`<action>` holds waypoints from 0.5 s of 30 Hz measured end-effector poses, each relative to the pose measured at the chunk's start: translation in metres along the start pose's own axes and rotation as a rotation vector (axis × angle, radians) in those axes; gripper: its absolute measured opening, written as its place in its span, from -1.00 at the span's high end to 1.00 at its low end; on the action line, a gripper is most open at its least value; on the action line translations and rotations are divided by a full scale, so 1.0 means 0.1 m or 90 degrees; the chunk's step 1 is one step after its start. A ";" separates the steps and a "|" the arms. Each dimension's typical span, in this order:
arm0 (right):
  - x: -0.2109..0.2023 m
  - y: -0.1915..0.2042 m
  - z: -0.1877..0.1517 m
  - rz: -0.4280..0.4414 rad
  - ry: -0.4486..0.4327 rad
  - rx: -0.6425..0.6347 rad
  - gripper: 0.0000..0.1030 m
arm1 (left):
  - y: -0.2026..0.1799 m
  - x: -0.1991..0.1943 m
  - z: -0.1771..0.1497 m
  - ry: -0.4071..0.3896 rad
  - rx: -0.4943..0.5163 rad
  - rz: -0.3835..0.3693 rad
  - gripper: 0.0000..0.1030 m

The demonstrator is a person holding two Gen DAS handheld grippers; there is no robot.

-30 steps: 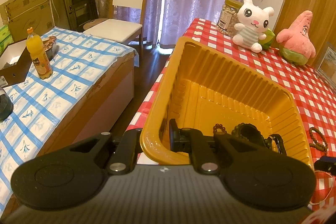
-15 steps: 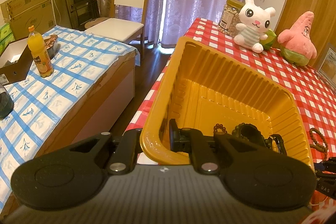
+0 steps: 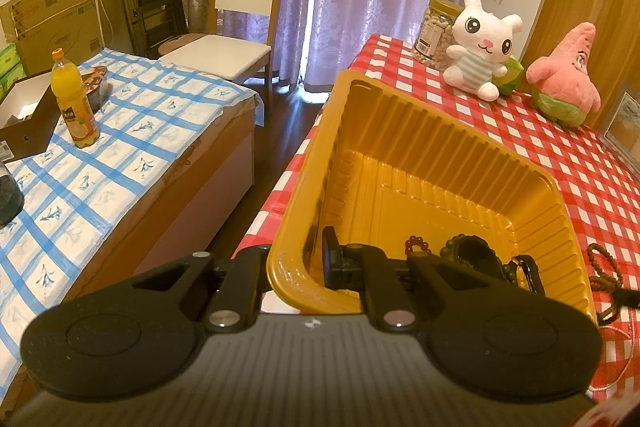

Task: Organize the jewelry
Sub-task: 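Grasp the remaining brown bead strand with the right gripper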

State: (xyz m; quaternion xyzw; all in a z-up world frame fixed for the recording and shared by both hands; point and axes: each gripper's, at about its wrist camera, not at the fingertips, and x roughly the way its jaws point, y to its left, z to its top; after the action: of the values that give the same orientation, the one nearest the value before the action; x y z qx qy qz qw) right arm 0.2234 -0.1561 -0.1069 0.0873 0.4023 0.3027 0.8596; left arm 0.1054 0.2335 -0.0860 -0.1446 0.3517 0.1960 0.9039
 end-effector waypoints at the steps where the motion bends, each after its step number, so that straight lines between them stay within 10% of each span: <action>1: -0.06 -0.02 0.03 0.005 -0.007 0.017 0.88 | 0.01 0.00 0.00 0.000 0.001 -0.001 0.81; 15: -0.48 0.21 0.30 0.042 -0.073 0.077 0.88 | -0.03 0.01 0.02 -0.005 0.008 -0.017 0.81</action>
State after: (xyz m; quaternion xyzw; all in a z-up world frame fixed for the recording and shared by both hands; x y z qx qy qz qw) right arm 0.2129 -0.1647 -0.0484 0.1699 0.3666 0.3007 0.8639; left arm 0.1086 0.2318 -0.0847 -0.1429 0.3471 0.1826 0.9087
